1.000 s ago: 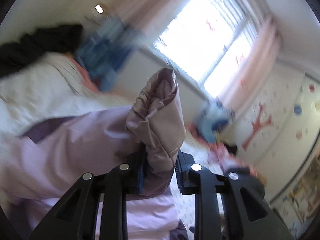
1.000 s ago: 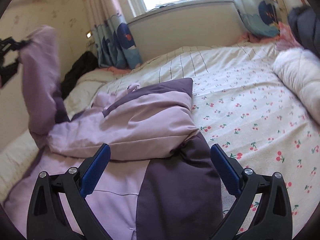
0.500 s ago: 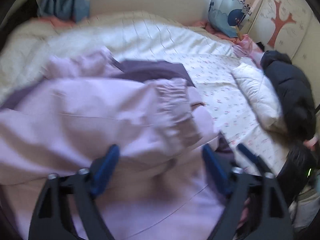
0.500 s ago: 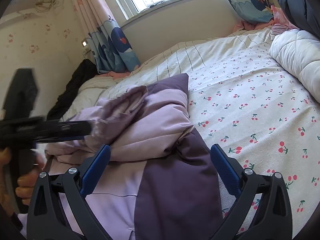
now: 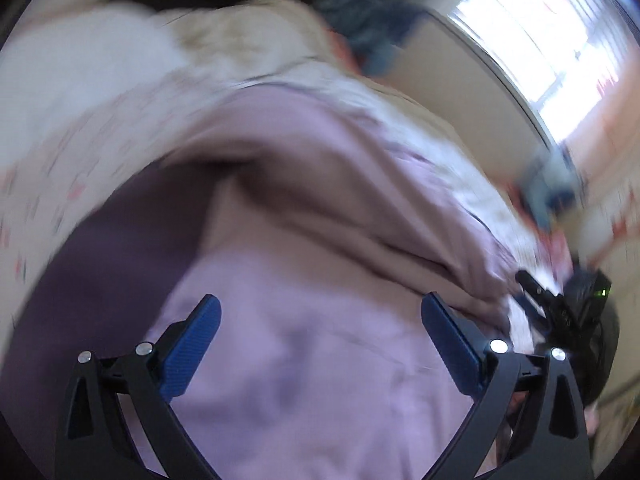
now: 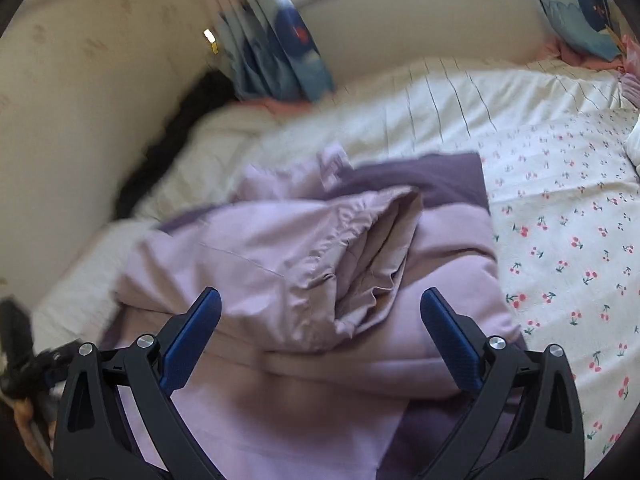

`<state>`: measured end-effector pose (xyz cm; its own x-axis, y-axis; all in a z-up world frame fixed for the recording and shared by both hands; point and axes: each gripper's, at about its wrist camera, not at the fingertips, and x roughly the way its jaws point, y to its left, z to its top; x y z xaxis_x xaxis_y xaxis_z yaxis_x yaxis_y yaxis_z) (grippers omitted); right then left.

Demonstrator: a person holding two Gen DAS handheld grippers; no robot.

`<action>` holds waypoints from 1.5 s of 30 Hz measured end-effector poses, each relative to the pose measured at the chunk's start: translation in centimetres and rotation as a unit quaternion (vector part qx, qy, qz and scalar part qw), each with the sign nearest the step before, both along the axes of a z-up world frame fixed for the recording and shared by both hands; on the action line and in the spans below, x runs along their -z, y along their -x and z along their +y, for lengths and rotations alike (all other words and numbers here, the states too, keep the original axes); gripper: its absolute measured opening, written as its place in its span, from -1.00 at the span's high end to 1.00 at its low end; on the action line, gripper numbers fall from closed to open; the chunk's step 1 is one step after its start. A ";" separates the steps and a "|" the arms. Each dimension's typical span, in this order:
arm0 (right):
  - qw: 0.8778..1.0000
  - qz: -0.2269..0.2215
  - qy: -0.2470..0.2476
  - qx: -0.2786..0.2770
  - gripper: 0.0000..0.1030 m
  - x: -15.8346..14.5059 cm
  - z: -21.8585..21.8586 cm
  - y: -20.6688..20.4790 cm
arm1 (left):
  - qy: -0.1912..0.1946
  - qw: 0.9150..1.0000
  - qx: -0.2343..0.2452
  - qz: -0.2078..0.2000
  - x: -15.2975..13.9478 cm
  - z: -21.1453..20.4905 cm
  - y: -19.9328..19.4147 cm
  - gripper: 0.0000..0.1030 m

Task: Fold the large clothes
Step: 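Lay the sleeve on the jacket body and open the left gripper, then grasp the folded sleeve edge with the right gripper and lift it, then grasp the jacket edge with the left gripper while the right gripper holds the sleeve edge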

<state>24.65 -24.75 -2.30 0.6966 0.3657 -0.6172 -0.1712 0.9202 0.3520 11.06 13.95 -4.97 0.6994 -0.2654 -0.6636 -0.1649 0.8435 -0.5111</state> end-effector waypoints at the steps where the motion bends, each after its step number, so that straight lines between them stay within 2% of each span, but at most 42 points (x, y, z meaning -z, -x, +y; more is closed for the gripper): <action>1: 1.000 0.015 0.001 0.001 -0.87 0.5 0.5 -0.8 | 0.005 1.000 -0.004 0.010 1.1 0.7 0.1 -0.86; 3: 1.000 0.022 0.005 0.008 -0.85 1.1 1.2 -1.7 | 0.013 1.000 0.003 -0.003 2.1 1.3 0.6 -0.86; 4: 1.000 0.025 -0.005 0.004 -0.47 1.3 1.4 -2.1 | 0.014 1.000 0.004 -0.015 2.2 1.2 1.0 -0.86; 5: 0.999 0.036 -0.020 -0.003 0.25 1.7 1.5 -2.7 | 0.011 1.000 0.005 -0.018 2.1 1.2 1.1 -0.86; 6: 0.999 0.039 -0.022 0.002 0.45 1.9 1.3 -2.8 | 0.006 1.000 0.007 -0.020 2.1 1.0 1.2 -0.86; 8: 1.000 0.022 -0.019 0.002 0.61 1.3 1.4 -2.9 | 0.005 1.000 0.008 -0.018 2.2 0.8 0.8 -0.86; 9: 1.000 0.008 -0.009 0.000 0.63 0.5 1.5 -2.7 | 0.007 1.000 0.008 -0.019 2.2 0.9 1.1 -0.86; 11: 0.999 -0.042 0.016 -0.004 0.66 -2.2 1.6 -1.6 | 0.019 1.000 0.003 -0.022 2.0 1.5 1.4 -0.86; 13: 0.996 -0.090 0.020 0.006 0.67 -5.3 0.9 -0.6 | 0.028 0.999 -0.006 -0.023 1.6 2.3 1.8 -0.86; 15: 0.991 -0.128 0.025 0.023 0.67 -7.9 -0.5 -0.1 | 0.032 0.999 -0.012 -0.027 1.5 2.8 1.9 -0.86; 17: 0.991 -0.123 0.025 0.043 0.67 -7.9 -2.3 -0.3 | 0.032 0.999 -0.014 -0.026 1.5 2.9 2.0 -0.86; 20: 0.995 -0.065 0.041 0.061 0.67 -4.2 -3.8 -1.6 | 0.027 0.999 -0.012 -0.017 1.9 2.7 1.8 -0.86; 22: 0.996 -0.005 0.065 0.065 0.66 0.0 -4.0 -2.8 | 0.021 1.000 -0.010 -0.011 2.2 2.6 1.6 -0.86; 24: 0.995 0.036 0.064 0.067 0.59 3.1 -4.4 -3.3 | 0.015 1.000 -0.008 -0.009 2.4 2.4 1.6 -0.86; 27: 0.996 0.037 0.036 0.073 0.41 3.0 -5.2 -2.9 | 0.007 1.000 -0.007 -0.007 2.7 2.2 1.4 -0.86; 29: 0.996 0.033 0.038 0.073 0.09 1.9 -5.7 -2.0 | 0.004 1.000 -0.005 -0.005 2.9 2.2 1.3 -0.86; 30: 0.997 0.029 0.027 0.070 0.03 1.3 -6.1 -1.2 | 0.007 1.000 -0.004 -0.006 2.9 2.3 1.4 -0.86; 33: 0.998 0.021 -0.027 0.047 -0.16 -0.8 -7.7 2.7 | 0.035 0.999 -0.001 0.000 2.3 3.6 2.3 -0.86; 35: 0.997 0.021 -0.075 0.020 -0.40 -1.9 -8.4 6.2 | 0.044 0.999 -0.002 0.000 1.5 5.4 4.1 -0.86; 36: 0.993 0.026 -0.114 -0.005 -0.46 -2.6 -9.2 9.2 | 0.041 0.999 -0.001 -0.002 1.1 6.3 5.0 -0.86; 38: 0.986 0.030 -0.157 -0.042 -0.55 -4.0 -10.1 14.3 | 0.016 1.000 -0.006 -0.006 0.0 8.3 7.3 -0.86; 40: 0.982 0.026 -0.173 -0.070 -0.64 -5.4 -10.9 19.6 | -0.024 1.000 -0.018 -0.003 -1.3 11.1 10.4 -0.86; 42: 0.979 0.043 -0.181 -0.089 -0.79 -5.8 -11.3 24.3 | -0.036 0.999 -0.032 0.001 -2.2 13.9 13.0 -0.86; 45: 0.974 0.099 -0.170 -0.111 -0.80 -4.0 -11.0 30.5 | -0.053 0.997 -0.046 0.033 -2.5 17.5 16.4 -0.86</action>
<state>-5.83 -35.76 1.67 0.4564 0.7013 -0.5476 -0.2510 0.6920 0.6769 -5.29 31.48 -2.42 0.6721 -0.1268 -0.7295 -0.2747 0.8722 -0.4047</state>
